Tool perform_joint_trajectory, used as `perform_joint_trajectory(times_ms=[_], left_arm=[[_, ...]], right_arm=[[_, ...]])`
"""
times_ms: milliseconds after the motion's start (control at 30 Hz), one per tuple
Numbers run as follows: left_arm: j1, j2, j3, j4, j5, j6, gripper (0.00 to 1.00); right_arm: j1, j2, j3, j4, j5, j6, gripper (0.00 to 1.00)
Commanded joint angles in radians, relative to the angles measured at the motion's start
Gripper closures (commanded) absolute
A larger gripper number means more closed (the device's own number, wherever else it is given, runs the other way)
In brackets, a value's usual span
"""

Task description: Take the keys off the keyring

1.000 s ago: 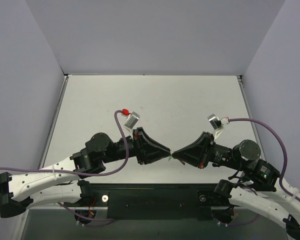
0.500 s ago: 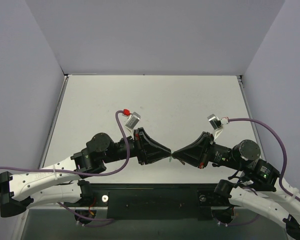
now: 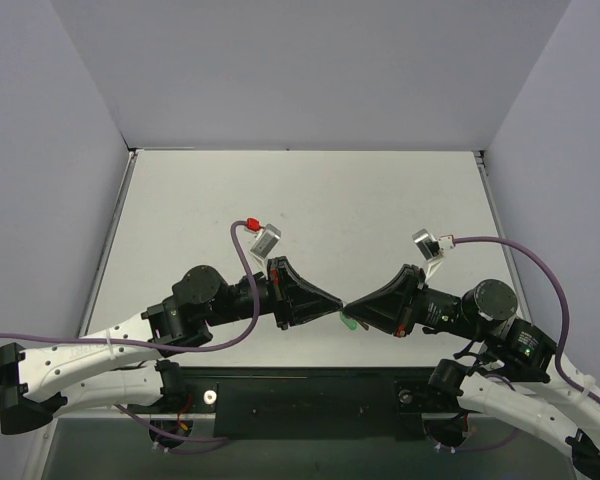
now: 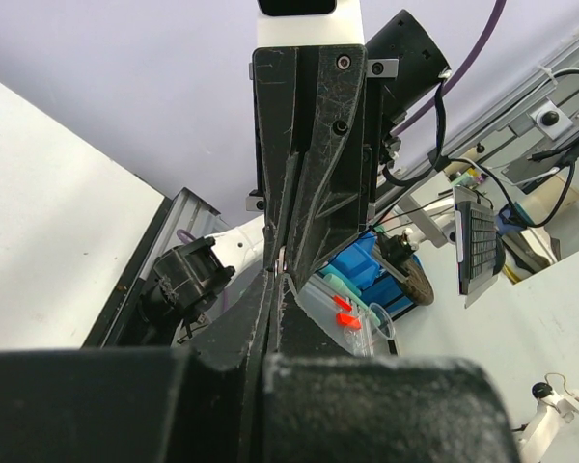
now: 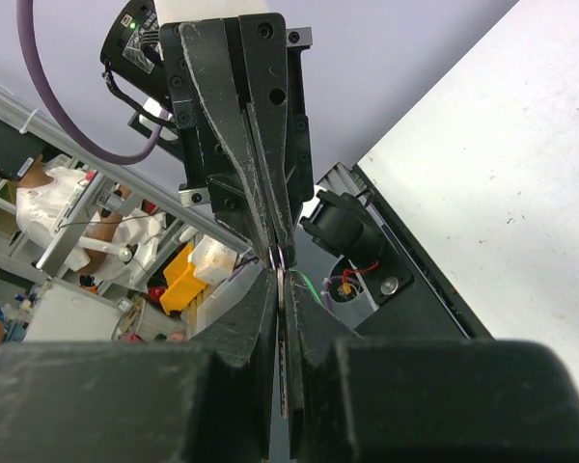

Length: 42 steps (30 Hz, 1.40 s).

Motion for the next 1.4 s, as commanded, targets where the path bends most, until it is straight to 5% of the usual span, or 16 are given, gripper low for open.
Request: perform_joint_trajectory(times_ms=[0,1367], left_arm=[[-0.008,0.001,0.042,0.023,0.004,0.013,1.00],[-0.008,0.110,0.290,-0.437,0.188,0.228,1.00]], right_arm=[[0.009,0.012,0.008,0.055,-0.018,-0.008,1.00],[0.008,0.126,0.097,-0.184,-0.013,-0.147,1.00]])
